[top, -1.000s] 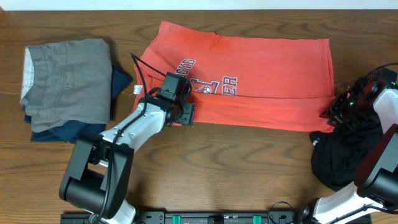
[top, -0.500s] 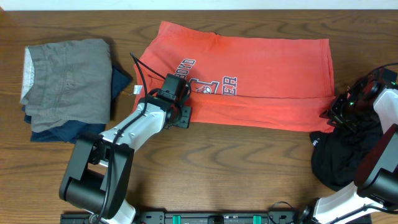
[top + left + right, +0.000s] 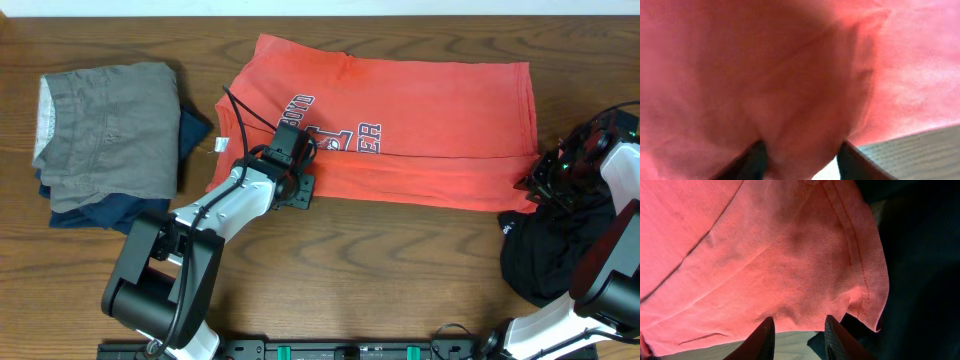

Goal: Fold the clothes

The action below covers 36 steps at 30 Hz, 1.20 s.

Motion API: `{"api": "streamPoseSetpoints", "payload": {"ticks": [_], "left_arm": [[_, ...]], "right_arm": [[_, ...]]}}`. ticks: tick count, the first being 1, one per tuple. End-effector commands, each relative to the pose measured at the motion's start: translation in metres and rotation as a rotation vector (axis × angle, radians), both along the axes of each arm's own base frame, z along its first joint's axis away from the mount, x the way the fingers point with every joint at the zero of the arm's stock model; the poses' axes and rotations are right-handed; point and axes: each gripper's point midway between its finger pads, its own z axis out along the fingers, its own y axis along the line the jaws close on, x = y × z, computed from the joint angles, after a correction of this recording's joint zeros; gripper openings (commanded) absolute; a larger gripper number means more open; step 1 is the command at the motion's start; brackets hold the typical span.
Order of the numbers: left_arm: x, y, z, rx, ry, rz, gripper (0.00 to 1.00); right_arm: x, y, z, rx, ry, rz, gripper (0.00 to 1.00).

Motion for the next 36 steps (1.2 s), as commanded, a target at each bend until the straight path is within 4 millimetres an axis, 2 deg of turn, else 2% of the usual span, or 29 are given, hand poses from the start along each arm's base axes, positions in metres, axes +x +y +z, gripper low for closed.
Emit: {"api": "streamPoseSetpoints", "payload": {"ticks": [1, 12, 14, 16, 19, 20, 21, 25, 28, 30, 31, 33, 34, 36], "left_arm": [[0.009, 0.008, -0.001, 0.061, -0.032, 0.008, 0.25], [0.025, 0.012, 0.029, 0.070, -0.139, 0.033, 0.23], [0.033, 0.012, 0.036, 0.071, -0.183, 0.043, 0.19], [0.045, 0.011, 0.048, 0.063, -0.250, 0.058, 0.19], [0.070, 0.007, 0.073, 0.039, -0.386, 0.090, 0.19], [0.078, 0.004, 0.083, 0.017, -0.429, 0.095, 0.12], [0.083, 0.001, 0.089, 0.000, -0.459, 0.098, 0.10], [0.096, -0.006, 0.103, -0.039, -0.526, 0.109, 0.10], [0.092, -0.004, 0.098, -0.026, -0.500, 0.106, 0.10], [0.079, 0.002, 0.085, 0.008, -0.432, 0.097, 0.10], [0.069, 0.003, 0.077, 0.018, -0.379, 0.084, 0.13], [0.049, 0.003, 0.062, 0.019, -0.276, 0.053, 0.30], [0.041, 0.003, 0.058, 0.018, -0.238, 0.042, 0.33], [0.029, 0.004, 0.051, 0.020, -0.183, 0.030, 0.33]], "right_arm": [[0.007, -0.002, 0.011, -0.020, -0.037, 0.019, 0.32], [0.006, -0.003, 0.010, -0.026, -0.034, 0.018, 0.31], [0.006, -0.003, 0.010, -0.027, -0.034, 0.018, 0.31], [0.006, -0.003, 0.010, -0.028, -0.034, 0.018, 0.30], [0.006, -0.004, 0.010, -0.033, -0.032, 0.018, 0.30], [0.006, -0.004, 0.010, -0.034, -0.031, 0.018, 0.30], [0.006, -0.004, 0.010, -0.034, -0.031, 0.018, 0.30], [0.005, -0.005, 0.009, -0.043, -0.027, 0.017, 0.30], [0.006, -0.006, 0.009, -0.044, -0.029, 0.018, 0.30], [0.005, -0.006, 0.009, -0.045, -0.028, 0.018, 0.30], [0.005, -0.007, 0.009, -0.048, -0.027, 0.017, 0.31], [0.005, -0.007, 0.009, -0.051, -0.026, 0.017, 0.31], [0.005, -0.007, 0.009, -0.050, -0.026, 0.017, 0.30], [0.005, -0.007, 0.009, -0.051, -0.027, 0.017, 0.31]]}}
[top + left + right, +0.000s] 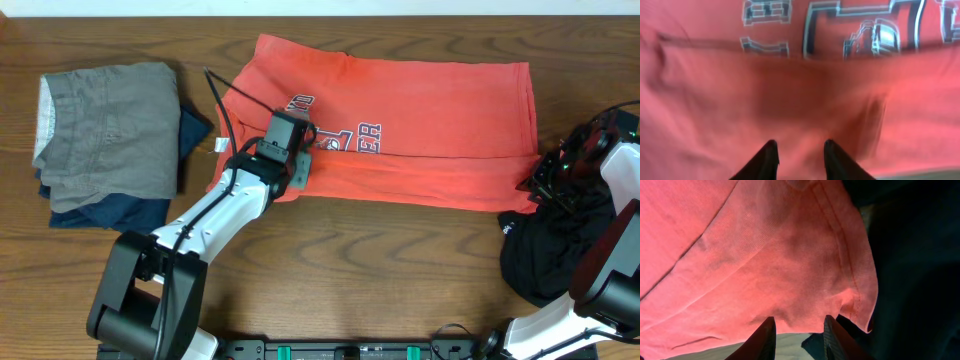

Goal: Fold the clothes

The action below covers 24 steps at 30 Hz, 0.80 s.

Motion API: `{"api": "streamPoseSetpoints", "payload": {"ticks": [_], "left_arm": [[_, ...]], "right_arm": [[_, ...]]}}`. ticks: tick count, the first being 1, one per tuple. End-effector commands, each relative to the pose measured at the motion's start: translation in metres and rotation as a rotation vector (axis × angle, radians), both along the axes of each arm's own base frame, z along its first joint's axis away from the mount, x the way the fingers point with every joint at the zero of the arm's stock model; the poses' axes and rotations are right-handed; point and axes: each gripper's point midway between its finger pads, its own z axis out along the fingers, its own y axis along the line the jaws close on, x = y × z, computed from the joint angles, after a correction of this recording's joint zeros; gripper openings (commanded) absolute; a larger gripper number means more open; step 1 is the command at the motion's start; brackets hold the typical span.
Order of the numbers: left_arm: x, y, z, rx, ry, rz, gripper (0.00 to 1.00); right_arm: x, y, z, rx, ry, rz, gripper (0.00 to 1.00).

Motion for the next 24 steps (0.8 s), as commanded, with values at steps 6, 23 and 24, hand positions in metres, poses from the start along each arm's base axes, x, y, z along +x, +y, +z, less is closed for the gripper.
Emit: {"api": "streamPoseSetpoints", "payload": {"ticks": [6, 23, 24], "left_arm": [[-0.021, -0.018, -0.004, -0.094, 0.090, -0.066, 0.38], [-0.029, -0.021, -0.029, -0.079, 0.154, -0.080, 0.42], [-0.028, -0.022, -0.030, -0.079, 0.153, -0.080, 0.42]], "right_arm": [[0.006, -0.002, 0.010, -0.024, -0.031, 0.018, 0.31], [0.005, -0.002, 0.010, -0.021, -0.027, 0.018, 0.30], [0.005, -0.002, 0.010, -0.021, -0.027, 0.018, 0.30]]}}
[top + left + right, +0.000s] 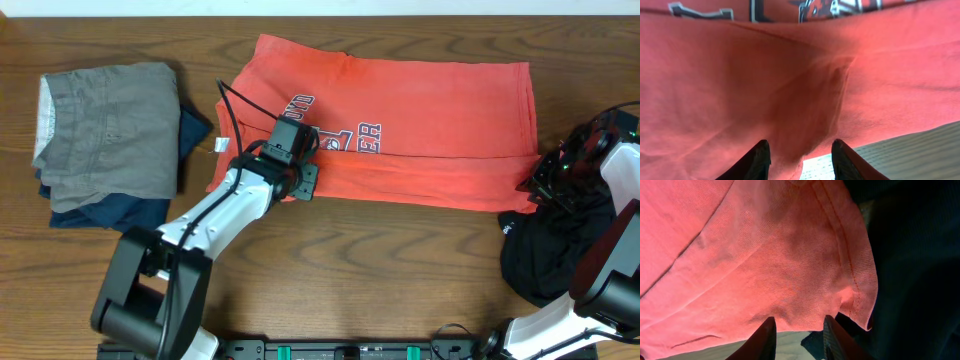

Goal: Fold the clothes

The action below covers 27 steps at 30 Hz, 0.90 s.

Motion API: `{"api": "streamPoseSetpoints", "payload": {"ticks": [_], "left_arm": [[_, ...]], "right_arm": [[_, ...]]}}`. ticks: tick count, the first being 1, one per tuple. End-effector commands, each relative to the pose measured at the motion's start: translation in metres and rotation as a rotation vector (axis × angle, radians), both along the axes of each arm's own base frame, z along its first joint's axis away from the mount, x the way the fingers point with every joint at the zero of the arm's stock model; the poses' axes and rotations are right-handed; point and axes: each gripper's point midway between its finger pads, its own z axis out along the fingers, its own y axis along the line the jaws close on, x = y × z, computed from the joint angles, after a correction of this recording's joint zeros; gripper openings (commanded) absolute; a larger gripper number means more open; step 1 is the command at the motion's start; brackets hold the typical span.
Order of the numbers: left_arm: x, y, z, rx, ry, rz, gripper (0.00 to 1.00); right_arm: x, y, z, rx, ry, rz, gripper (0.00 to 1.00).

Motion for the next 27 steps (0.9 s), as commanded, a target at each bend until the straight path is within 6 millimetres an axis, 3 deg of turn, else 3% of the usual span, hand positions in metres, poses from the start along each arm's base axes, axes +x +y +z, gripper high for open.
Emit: {"api": "streamPoseSetpoints", "payload": {"ticks": [1, 5, 19, 21, 22, 23, 27], "left_arm": [[-0.005, 0.000, -0.014, 0.011, 0.029, -0.008, 0.42], [0.004, -0.004, -0.009, -0.006, -0.010, -0.011, 0.35], [-0.013, 0.004, -0.029, 0.037, 0.083, -0.011, 0.38], [-0.012, 0.003, -0.030, 0.035, 0.079, -0.011, 0.30], [-0.011, 0.003, -0.030, 0.033, 0.073, -0.011, 0.15], [-0.009, 0.002, -0.029, 0.030, 0.065, -0.011, 0.07], [0.013, 0.003, -0.019, 0.045, -0.028, 0.014, 0.06]], "right_arm": [[0.006, -0.002, 0.010, -0.024, -0.034, 0.018, 0.30], [0.006, -0.002, 0.010, -0.024, -0.034, 0.018, 0.30], [0.006, -0.002, 0.010, -0.024, -0.034, 0.018, 0.30], [0.006, -0.002, 0.010, -0.024, -0.034, 0.018, 0.30], [0.006, -0.002, 0.010, -0.024, -0.034, 0.018, 0.30], [0.006, -0.002, 0.010, -0.023, -0.034, 0.018, 0.30], [0.006, -0.002, 0.010, -0.023, -0.033, 0.018, 0.29]]}}
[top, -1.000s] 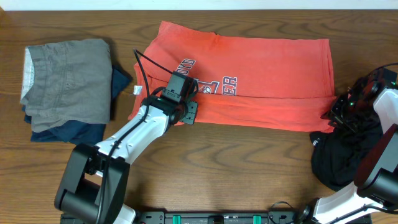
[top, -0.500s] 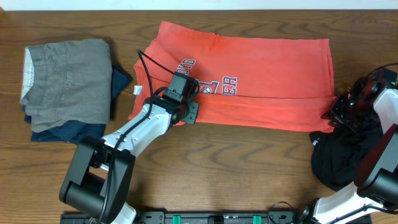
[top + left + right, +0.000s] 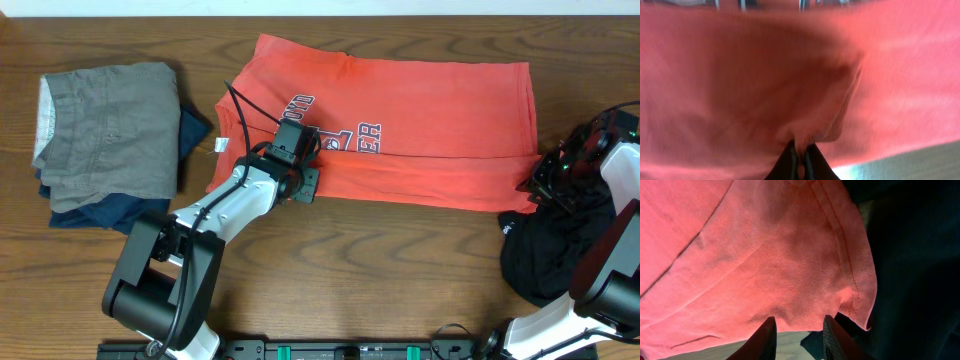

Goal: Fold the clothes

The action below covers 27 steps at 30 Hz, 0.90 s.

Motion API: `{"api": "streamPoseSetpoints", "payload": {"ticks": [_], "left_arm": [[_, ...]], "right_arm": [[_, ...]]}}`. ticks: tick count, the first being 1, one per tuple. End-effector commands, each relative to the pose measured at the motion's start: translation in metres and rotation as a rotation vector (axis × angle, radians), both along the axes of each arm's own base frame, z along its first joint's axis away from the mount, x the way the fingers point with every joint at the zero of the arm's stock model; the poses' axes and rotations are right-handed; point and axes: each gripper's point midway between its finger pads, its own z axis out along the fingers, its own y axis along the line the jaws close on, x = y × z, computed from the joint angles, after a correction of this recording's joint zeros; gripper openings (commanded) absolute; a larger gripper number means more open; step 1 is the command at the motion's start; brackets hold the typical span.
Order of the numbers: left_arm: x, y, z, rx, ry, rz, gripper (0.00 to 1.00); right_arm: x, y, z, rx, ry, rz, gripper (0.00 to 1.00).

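A red T-shirt with printed lettering lies folded lengthwise across the table. My left gripper sits at the shirt's front edge near its left end, and in the left wrist view it is shut on a pinch of the red fabric. At the shirt's front right corner my right gripper is open, its fingers just short of the hem. In the overhead view the right gripper is at the table's right side.
A stack of folded clothes, grey on top and navy beneath, lies at the left. A heap of black clothing lies at the right, under the right arm. Bare wood table runs along the front.
My left gripper was open with its fingers on the shirt's front edge; now it is shut on a pinch of the red fabric. The right gripper has not moved.
First my left gripper was open at the shirt's front edge with cloth bunched between its fingers. Then it stood further onto the shirt near the lettering, open. Then it was back at the front edge, open, and now it pinches the fabric. My right gripper stayed open at the right corner.
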Motion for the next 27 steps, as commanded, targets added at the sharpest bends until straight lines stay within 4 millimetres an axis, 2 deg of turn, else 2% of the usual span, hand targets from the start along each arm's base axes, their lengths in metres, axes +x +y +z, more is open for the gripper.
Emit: {"api": "streamPoseSetpoints", "payload": {"ticks": [1, 6, 9, 11, 12, 13, 14, 16, 19, 24, 27], "left_arm": [[0.016, 0.007, 0.008, 0.050, -0.074, 0.030, 0.06], [0.066, -0.002, 0.061, 0.026, -0.276, 0.069, 0.06], [0.078, -0.009, 0.078, 0.000, -0.324, 0.073, 0.06], [0.077, -0.008, 0.076, 0.002, -0.318, 0.073, 0.08], [0.075, -0.007, 0.072, 0.011, -0.302, 0.071, 0.16], [0.071, -0.005, 0.068, 0.021, -0.281, 0.069, 0.33], [0.068, -0.004, 0.063, 0.032, -0.261, 0.068, 0.44], [0.058, 0.002, 0.056, 0.059, -0.216, 0.062, 0.56], [0.050, 0.016, 0.051, 0.121, -0.176, 0.046, 0.63], [0.044, 0.060, 0.052, 0.227, -0.137, 0.136, 0.64], [0.040, 0.089, 0.049, 0.212, -0.083, 0.278, 0.64]], "right_arm": [[0.006, -0.002, 0.010, -0.021, -0.034, 0.018, 0.30], [0.006, -0.002, 0.010, -0.020, -0.032, 0.018, 0.29], [0.006, -0.002, 0.010, -0.021, -0.032, 0.018, 0.29], [0.006, -0.002, 0.010, -0.021, -0.033, 0.018, 0.29], [0.006, -0.002, 0.010, -0.021, -0.033, 0.018, 0.29], [0.006, -0.002, 0.010, -0.022, -0.034, 0.018, 0.29], [0.006, -0.002, 0.010, -0.022, -0.035, 0.018, 0.29], [0.006, -0.002, 0.010, -0.022, -0.035, 0.018, 0.29], [0.006, -0.002, 0.010, -0.020, -0.032, 0.018, 0.29], [0.004, -0.001, 0.010, -0.017, -0.027, 0.024, 0.29], [0.007, -0.001, 0.011, -0.018, -0.039, 0.027, 0.29]]}}
